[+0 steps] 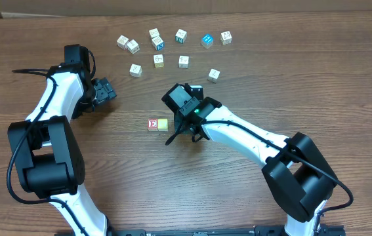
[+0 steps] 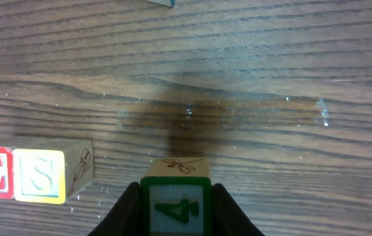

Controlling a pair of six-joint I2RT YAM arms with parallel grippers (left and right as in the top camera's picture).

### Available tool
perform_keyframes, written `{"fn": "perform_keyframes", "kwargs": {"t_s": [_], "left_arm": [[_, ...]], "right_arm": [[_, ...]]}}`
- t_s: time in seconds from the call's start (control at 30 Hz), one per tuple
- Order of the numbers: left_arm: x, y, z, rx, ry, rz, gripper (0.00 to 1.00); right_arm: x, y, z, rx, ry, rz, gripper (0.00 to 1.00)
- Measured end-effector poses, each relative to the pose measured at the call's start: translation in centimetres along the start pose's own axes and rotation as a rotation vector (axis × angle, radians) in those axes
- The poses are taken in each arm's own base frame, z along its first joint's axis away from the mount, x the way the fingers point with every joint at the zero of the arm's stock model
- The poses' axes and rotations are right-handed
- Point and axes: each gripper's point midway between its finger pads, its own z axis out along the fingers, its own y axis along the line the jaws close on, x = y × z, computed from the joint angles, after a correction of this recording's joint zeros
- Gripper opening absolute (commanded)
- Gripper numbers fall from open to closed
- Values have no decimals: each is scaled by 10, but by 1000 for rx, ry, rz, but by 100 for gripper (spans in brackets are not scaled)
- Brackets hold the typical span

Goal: Form a horizontal line
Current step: 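Lower the green 4 block beside the S block with the right gripper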

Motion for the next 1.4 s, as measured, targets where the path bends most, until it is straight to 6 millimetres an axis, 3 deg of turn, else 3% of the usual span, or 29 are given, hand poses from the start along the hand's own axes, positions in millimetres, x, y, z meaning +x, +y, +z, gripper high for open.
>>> {"fn": "perform_keyframes", "kwargs": {"t_s": [0.77, 0.87, 1.0, 1.4], "left_arm": [[0, 0, 0, 0, -1, 0, 99], [0, 0, 0, 0, -1, 0, 99], [0, 0, 0, 0, 0, 0, 100], [0, 0, 0, 0, 0, 0, 99]], "right_arm": [[3, 3, 8, -24, 3, 2, 19], [3, 4, 8, -25, 2, 3, 29], [3, 4, 8, -27, 3, 3, 34], [0, 5, 8, -31, -10, 6, 37]]}}
